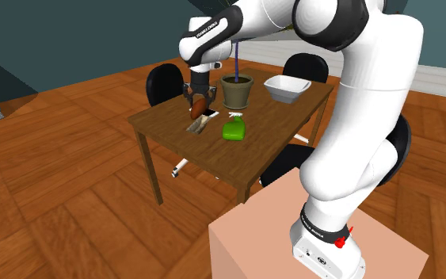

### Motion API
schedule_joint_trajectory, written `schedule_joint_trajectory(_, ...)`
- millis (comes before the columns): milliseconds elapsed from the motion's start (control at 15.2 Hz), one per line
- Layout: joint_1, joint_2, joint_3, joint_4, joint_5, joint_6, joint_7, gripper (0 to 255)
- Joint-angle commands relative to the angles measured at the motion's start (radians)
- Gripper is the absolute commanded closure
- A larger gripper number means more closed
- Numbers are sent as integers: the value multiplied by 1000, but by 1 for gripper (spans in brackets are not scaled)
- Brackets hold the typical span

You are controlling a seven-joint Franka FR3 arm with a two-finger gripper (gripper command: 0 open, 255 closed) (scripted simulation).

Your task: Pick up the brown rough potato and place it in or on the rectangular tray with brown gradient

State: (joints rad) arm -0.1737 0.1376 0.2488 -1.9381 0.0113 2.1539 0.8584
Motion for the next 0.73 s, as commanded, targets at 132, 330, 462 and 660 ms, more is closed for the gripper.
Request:
schedule_joint_trajectory(132, 1, 24, -2, -27, -6, 51, 1, 255)
schedule_joint_trajectory(330, 2, 42, -3, -47, -11, 88, 3, 255)
schedule_joint_trajectory(462, 3, 48, -3, -54, -13, 101, 4, 255)
schedule_joint_trajectory(660, 3, 48, -3, -54, -13, 101, 4, 255)
